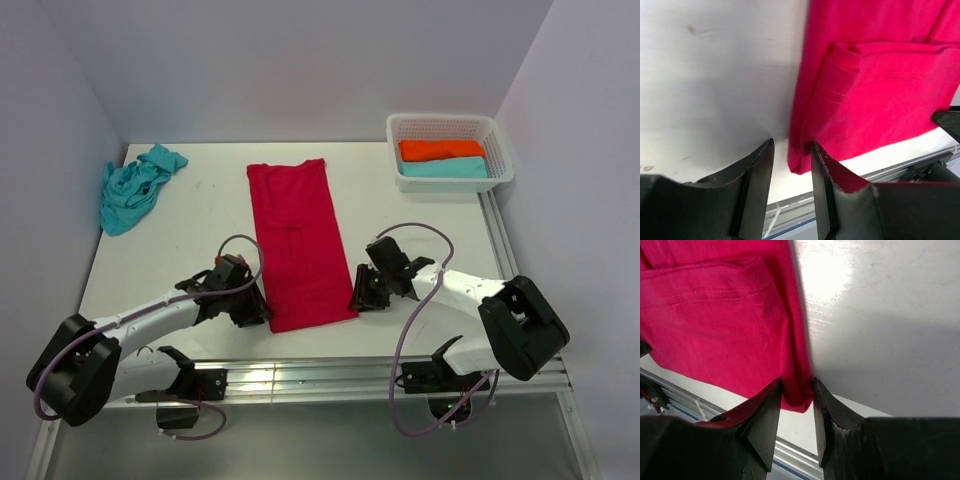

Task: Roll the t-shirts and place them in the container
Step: Roll the tshirt

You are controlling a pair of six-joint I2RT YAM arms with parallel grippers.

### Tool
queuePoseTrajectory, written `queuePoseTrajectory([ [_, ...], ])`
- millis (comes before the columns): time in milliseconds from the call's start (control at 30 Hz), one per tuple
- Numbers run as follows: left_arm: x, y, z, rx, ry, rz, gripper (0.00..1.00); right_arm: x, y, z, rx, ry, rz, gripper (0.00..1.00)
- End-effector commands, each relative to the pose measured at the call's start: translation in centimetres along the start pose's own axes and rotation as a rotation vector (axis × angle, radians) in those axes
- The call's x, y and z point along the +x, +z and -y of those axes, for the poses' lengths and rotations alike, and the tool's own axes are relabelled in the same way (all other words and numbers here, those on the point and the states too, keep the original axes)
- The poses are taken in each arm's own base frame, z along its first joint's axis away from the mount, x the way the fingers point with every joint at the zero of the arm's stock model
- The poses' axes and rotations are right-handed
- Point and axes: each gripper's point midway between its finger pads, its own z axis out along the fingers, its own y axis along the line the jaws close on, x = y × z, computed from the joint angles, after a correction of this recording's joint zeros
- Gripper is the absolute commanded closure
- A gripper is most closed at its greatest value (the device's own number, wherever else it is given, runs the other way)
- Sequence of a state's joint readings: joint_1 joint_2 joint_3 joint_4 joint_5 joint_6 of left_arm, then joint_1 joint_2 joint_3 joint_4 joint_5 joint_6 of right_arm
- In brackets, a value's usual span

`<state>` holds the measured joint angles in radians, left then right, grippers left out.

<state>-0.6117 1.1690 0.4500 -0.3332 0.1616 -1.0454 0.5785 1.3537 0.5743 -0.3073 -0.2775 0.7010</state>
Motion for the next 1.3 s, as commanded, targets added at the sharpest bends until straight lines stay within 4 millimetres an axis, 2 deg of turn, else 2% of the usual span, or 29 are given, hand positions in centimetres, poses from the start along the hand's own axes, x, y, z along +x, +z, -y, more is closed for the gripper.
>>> queuePoseTrajectory([
  [0, 1.4, 0.8, -1.7, -0.052, 0.012, -0.032, 0.58, 0.5, -0.2, 0.7, 0.022, 0.004, 0.002, 0.61],
  [300, 2.9, 1.8, -2.5, -0.084, 0.007, -0.069, 0.60, 1.1, 0.7, 1.6, 0.062, -0.003, -0.043, 0.66],
  [600, 3.5, 1.7, -4.4, -0.157, -0.006, -0.075, 0.62, 1.5, 1.2, 2.4, 0.093, -0.008, -0.067, 0.75],
  [700, 3.8, 1.7, -4.9, -0.165, -0.009, -0.080, 0.67, 1.5, 1.3, 2.4, 0.097, -0.012, -0.074, 0.81],
  [733, 3.7, 1.7, -4.9, -0.165, -0.012, -0.079, 0.72, 1.5, 1.4, 2.4, 0.097, -0.013, -0.076, 0.89],
  [867, 4.1, 1.9, -5.2, -0.183, -0.023, -0.093, 0.78, 1.6, 1.4, 2.5, 0.100, -0.017, -0.085, 0.93],
  [900, 4.2, 1.9, -5.0, -0.181, -0.016, -0.094, 0.76, 1.5, 1.4, 2.5, 0.104, -0.018, -0.084, 0.93],
  [1000, 4.6, 1.7, -4.3, -0.153, -0.006, -0.091, 0.60, 1.5, 1.2, 2.4, 0.102, -0.024, -0.078, 0.92],
  [1067, 4.7, 1.5, -4.2, -0.146, -0.010, -0.090, 0.59, 1.5, 1.2, 2.5, 0.103, -0.025, -0.081, 0.91],
  [1200, 5.1, 1.4, -4.9, -0.156, -0.017, -0.098, 0.59, 1.6, 1.1, 2.7, 0.108, -0.028, -0.081, 0.74],
  [1233, 5.2, 1.3, -5.0, -0.158, -0.017, -0.100, 0.60, 1.6, 1.0, 2.7, 0.106, -0.031, -0.075, 0.65],
  [1267, 5.4, 1.3, -5.1, -0.161, -0.021, -0.102, 0.60, 1.6, 0.9, 2.8, 0.114, -0.034, -0.071, 0.64],
])
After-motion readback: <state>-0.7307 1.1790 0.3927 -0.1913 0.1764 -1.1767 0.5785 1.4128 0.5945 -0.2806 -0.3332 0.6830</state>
